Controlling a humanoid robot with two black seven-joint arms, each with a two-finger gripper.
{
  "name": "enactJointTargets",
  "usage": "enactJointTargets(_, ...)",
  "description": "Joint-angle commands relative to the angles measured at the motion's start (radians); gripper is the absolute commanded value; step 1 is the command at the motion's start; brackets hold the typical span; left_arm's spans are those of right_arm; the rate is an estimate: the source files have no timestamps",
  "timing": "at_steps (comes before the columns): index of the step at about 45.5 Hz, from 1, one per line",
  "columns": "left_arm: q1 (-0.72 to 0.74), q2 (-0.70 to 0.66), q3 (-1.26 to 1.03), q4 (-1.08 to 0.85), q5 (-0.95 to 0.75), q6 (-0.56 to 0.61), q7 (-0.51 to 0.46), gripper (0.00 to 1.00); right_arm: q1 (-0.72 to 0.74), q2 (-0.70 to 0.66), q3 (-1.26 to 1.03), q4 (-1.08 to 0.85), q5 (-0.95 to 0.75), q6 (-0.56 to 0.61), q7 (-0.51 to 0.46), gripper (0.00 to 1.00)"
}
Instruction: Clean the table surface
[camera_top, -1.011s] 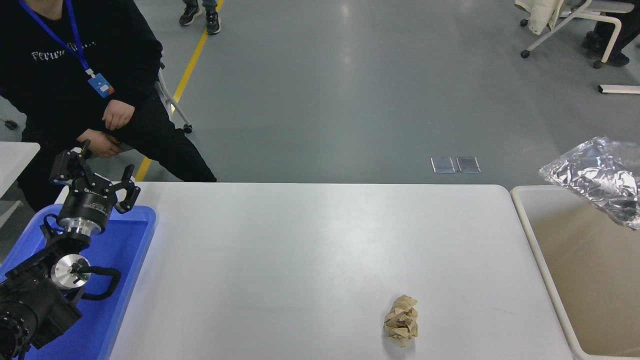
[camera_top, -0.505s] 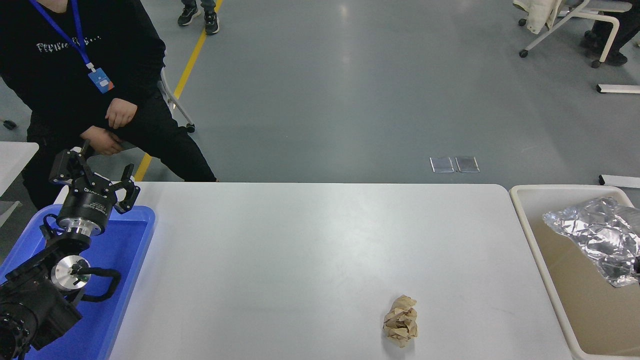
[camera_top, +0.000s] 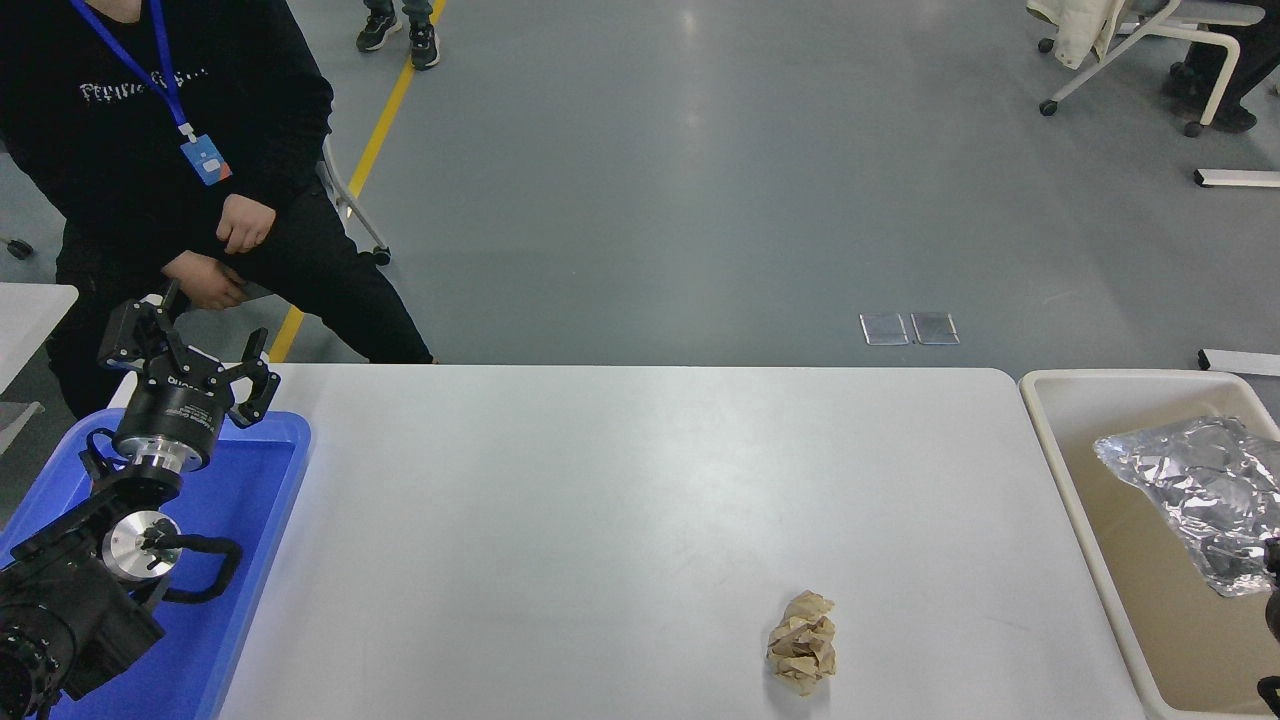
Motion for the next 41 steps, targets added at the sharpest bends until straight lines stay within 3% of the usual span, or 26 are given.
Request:
enactJointTargets(1, 0.0, 0.0, 0.0, 0.0, 0.0, 0.0, 0.0, 1.0, -0.001, 0.004, 0.005, -0.001, 0.001, -0.007, -0.001, 0.0)
enactJointTargets(3, -0.002, 0.0, 0.0, 0.0, 0.0, 0.0, 0.0, 1.0, -0.001, 0.004, 0.005, 0.001, 0.001, -0.007, -0.001, 0.0)
enactJointTargets(4, 0.0, 0.0, 0.0, -0.001, 0.0, 0.0, 0.0, 1.0, -0.001, 0.004, 0.003, 0.001, 0.001, -0.007, -0.001, 0.11)
enactJointTargets(5, 0.0, 0.0, 0.0, 0.0, 0.0, 0.0, 0.0, 1.0, -0.001, 0.003, -0.006, -0.001, 0.0, -0.007, -0.001, 0.3)
enactJointTargets(7, 0.0, 0.0, 0.0, 0.0, 0.0, 0.0, 0.0, 1.0, 0.0, 0.003, -0.015, -0.002, -0.002, -0.01, -0.001, 0.93)
enactJointTargets(8, 0.0, 0.0, 0.0, 0.0, 0.0, 0.0, 0.0, 1.0, 0.002, 0.003, -0.017, -0.001, -0.008, -0.007, -0.001, 1.0)
enactJointTargets(23, 0.0, 0.0, 0.0, 0.0, 0.0, 0.0, 0.0, 1.0, 0.011, -0.034, -0.017, 0.064, -0.006, 0.005, 0.0, 1.0)
enactJointTargets(36, -0.002, 0.0, 0.0, 0.0, 0.001, 0.0, 0.0, 1.0, 0.039, -0.314, 0.011, 0.429, -0.006, 0.002, 0.016, 1.0)
enactJointTargets(41, -0.002, 0.0, 0.0, 0.0, 0.0, 0.001, 0.0, 1.0, 0.039, -0.402, 0.124, 0.6, -0.005, 0.004, 0.066, 1.0)
